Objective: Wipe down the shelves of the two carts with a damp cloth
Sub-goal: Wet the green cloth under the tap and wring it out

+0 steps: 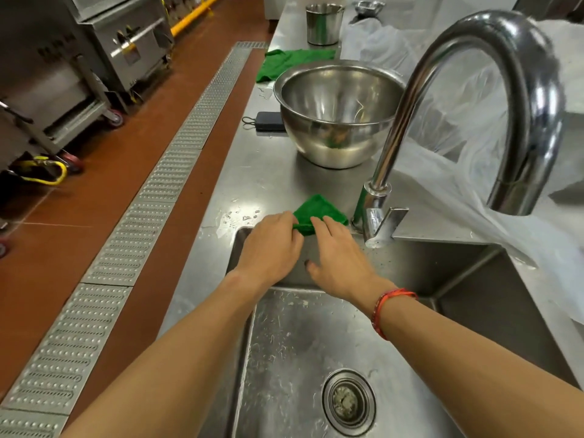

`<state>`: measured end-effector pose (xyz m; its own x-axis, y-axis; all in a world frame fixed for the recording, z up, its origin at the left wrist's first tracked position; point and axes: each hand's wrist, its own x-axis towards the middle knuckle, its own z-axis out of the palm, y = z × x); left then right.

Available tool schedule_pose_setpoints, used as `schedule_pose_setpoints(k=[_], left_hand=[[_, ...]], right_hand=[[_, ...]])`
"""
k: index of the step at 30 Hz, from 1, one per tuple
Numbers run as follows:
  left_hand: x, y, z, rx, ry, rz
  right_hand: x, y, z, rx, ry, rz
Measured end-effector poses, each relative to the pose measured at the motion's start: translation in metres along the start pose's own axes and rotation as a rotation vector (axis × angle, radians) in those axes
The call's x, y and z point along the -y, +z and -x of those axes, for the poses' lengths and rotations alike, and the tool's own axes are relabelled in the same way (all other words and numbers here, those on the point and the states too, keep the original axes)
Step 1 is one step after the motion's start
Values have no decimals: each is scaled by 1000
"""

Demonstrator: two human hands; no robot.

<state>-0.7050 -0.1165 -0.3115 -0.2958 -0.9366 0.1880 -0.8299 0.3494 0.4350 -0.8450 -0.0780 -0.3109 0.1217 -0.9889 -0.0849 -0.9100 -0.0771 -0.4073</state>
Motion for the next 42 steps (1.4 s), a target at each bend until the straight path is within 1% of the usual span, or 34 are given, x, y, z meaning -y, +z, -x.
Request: schedule_pose_setpoints(k=[3,5,6,8,9,11,12,14,17,18,20,23,25,27,31,32,35,36,39,42], left_hand=[[-24,-23,12,-1,-63,144],[-36,-34,21,-8,-126,268],[-40,-38,25,-13,-175,352],[-43,-43,32,3,-309,545],[-44,-45,36,20,-381,653],[-48,-49,43,51,-510,861],[-51,-50,47,70,-549,924],[-57,-49,54,144,-596,1036],[-68,-43,66,385,-653,1363],[-73,-40,71,437,-655,1458],[-84,-34,77,454,-666,1589],[-101,-23,82,412,-731,1716],[-108,-17,84,408,-729,1774],[-113,-15,84,407,-728,1784],[-119,-9,85,408,-767,1745],[-120,-7,86,405,-779,1730],[-121,-3,89,418,-802,1741],[-123,-2,90,423,-805,1751],[-126,-2,90,432,-800,1767],[-130,-4,88,425,-799,1764]], right_hand=[[0,-9,6,-86,13,-100],[0,-18,13,-113,28,-180],[0,-23,17,-112,36,-190],[-1,-34,30,-51,53,-224],[-2,-40,39,-8,76,-305],[-8,-49,56,62,149,-584],[-12,-54,64,72,189,-700],[-21,-61,80,49,246,-830],[-33,-67,98,-1,288,-957],[-37,-68,103,-19,297,-998],[-41,-73,111,-48,306,-1037],[-49,-77,118,-47,323,-1014],[-57,-78,119,-26,319,-927],[-65,-80,116,-46,304,-808],[-73,-98,97,-273,259,-575],[-73,-103,90,-298,226,-521],[-66,-113,69,-294,107,-327],[-64,-115,64,-293,80,-296],[-58,-116,55,-320,19,-245],[-57,-113,51,-337,15,-209]])
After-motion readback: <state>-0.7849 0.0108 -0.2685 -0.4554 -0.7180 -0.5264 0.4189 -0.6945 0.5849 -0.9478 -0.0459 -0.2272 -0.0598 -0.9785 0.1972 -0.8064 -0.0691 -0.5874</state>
